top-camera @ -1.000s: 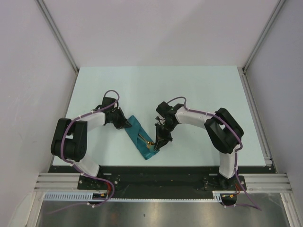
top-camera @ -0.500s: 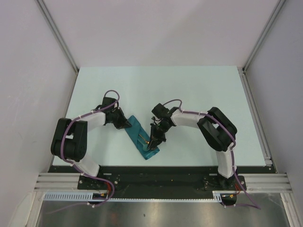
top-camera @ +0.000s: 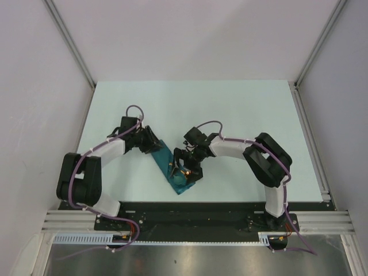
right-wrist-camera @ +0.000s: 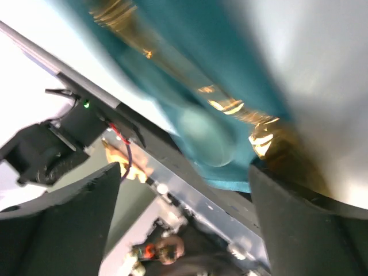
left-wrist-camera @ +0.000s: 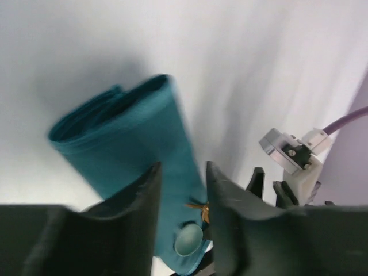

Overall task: Fold the napkin into a case and place the utensils inside
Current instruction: Insert the spoon into the folded napkin, then pick up the spoon from the folded napkin.

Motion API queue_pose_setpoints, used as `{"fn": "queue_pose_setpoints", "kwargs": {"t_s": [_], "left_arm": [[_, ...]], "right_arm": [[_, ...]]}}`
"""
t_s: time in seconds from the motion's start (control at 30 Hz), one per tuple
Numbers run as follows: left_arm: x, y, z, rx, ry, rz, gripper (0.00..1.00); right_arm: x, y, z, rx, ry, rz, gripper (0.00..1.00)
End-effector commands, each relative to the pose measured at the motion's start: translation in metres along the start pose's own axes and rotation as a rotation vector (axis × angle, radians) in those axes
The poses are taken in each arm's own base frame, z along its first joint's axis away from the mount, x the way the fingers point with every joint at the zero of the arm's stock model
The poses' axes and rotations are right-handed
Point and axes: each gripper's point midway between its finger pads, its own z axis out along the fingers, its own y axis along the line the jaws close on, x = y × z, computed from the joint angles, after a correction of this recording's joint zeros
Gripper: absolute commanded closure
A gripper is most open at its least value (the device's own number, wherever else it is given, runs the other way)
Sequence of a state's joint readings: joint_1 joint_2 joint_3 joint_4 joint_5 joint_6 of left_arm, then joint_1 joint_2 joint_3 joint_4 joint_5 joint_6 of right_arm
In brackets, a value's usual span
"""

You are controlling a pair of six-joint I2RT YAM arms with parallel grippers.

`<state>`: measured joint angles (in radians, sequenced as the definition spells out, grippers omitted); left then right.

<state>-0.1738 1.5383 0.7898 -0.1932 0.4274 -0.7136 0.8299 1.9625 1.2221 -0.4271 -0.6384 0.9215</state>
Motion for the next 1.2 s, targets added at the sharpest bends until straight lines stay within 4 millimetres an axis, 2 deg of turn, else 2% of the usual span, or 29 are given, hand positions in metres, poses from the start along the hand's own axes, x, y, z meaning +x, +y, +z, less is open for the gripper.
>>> {"fn": "queue_pose_setpoints", "kwargs": {"t_s": [0.0,0.03,0.07,0.1,0.13,0.17,0.2,0.27,0.3,0.33,0.4,0.43,0.5,0.53,0.67,0.7,0.77,0.8,0.83,0.97,1.07,1.1,1.17], "left_arm": [[-0.013,-0.065,-0.038,0.257,-0.094,0.207,0.53],[-0.012,-0.074,-0.046,0.283,-0.109,0.244,0.49],[-0.012,-0.085,-0.061,0.315,-0.151,0.31,0.46],[-0.012,-0.09,-0.07,0.324,-0.185,0.345,0.43],[-0.004,-0.094,-0.074,0.331,-0.195,0.38,0.38],[0.0,-0.095,-0.079,0.327,-0.206,0.409,0.37],[0.005,-0.106,-0.094,0.358,-0.237,0.449,0.36],[0.016,-0.114,-0.104,0.389,-0.244,0.48,0.34],[0.022,-0.123,-0.114,0.428,-0.259,0.505,0.34],[0.034,-0.13,-0.117,0.444,-0.255,0.534,0.33],[0.051,-0.138,-0.119,0.447,-0.244,0.573,0.33],[0.048,-0.136,-0.119,0.416,-0.273,0.562,0.34],[0.053,-0.13,-0.113,0.394,-0.238,0.492,0.37],[0.056,-0.125,-0.106,0.383,-0.217,0.461,0.4],[0.053,-0.116,-0.091,0.325,-0.185,0.421,0.53],[0.05,-0.114,-0.088,0.314,-0.183,0.416,0.55],[0.046,-0.115,-0.085,0.304,-0.174,0.418,0.6],[0.044,-0.115,-0.084,0.305,-0.171,0.418,0.61],[0.042,-0.117,-0.084,0.309,-0.173,0.425,0.61],[0.036,-0.114,-0.077,0.308,-0.157,0.418,0.62],[0.033,-0.111,-0.075,0.32,-0.147,0.406,0.62],[0.032,-0.109,-0.074,0.319,-0.14,0.397,0.63],[0.03,-0.109,-0.074,0.325,-0.142,0.398,0.64]], "right_arm": [[0.004,0.051,-0.045,-0.095,-0.2,-0.232,0.0],[0.003,0.056,-0.051,-0.1,-0.243,-0.297,0.0],[-0.001,0.066,-0.067,-0.108,-0.33,-0.361,0.0],[0.004,0.064,-0.069,-0.101,-0.355,-0.406,0.0],[0.003,0.074,-0.074,-0.135,-0.403,-0.464,0.0],[0.004,0.077,-0.081,-0.153,-0.436,-0.507,0.0],[0.008,0.081,-0.091,-0.191,-0.461,-0.52,0.0],[0.01,0.096,-0.108,-0.273,-0.523,-0.564,0.0],[0.014,0.102,-0.124,-0.296,-0.57,-0.599,0.0],[0.012,0.096,-0.13,-0.28,-0.595,-0.605,0.0],[-0.006,0.077,-0.143,-0.183,-0.671,-0.543,0.0],[-0.02,0.049,-0.146,-0.108,-0.66,-0.449,0.0],[-0.023,0.022,-0.142,-0.102,-0.58,-0.327,0.0],[-0.032,0.008,-0.143,-0.099,-0.57,-0.277,0.0],[-0.026,-0.04,-0.125,-0.084,-0.484,-0.149,0.0],[-0.023,-0.045,-0.122,-0.11,-0.477,-0.14,0.03],[-0.026,-0.036,-0.125,-0.227,-0.498,-0.158,0.12],[-0.023,-0.046,-0.118,-0.231,-0.48,-0.148,0.2],[-0.024,-0.046,-0.117,-0.241,-0.475,-0.157,0.23],[-0.023,-0.06,-0.092,-0.237,-0.354,-0.117,0.34],[-0.028,-0.058,-0.084,-0.261,-0.322,-0.117,0.41],[-0.032,-0.06,-0.078,-0.251,-0.309,-0.107,0.46],[-0.035,-0.062,-0.073,-0.248,-0.285,-0.099,0.49]]}}
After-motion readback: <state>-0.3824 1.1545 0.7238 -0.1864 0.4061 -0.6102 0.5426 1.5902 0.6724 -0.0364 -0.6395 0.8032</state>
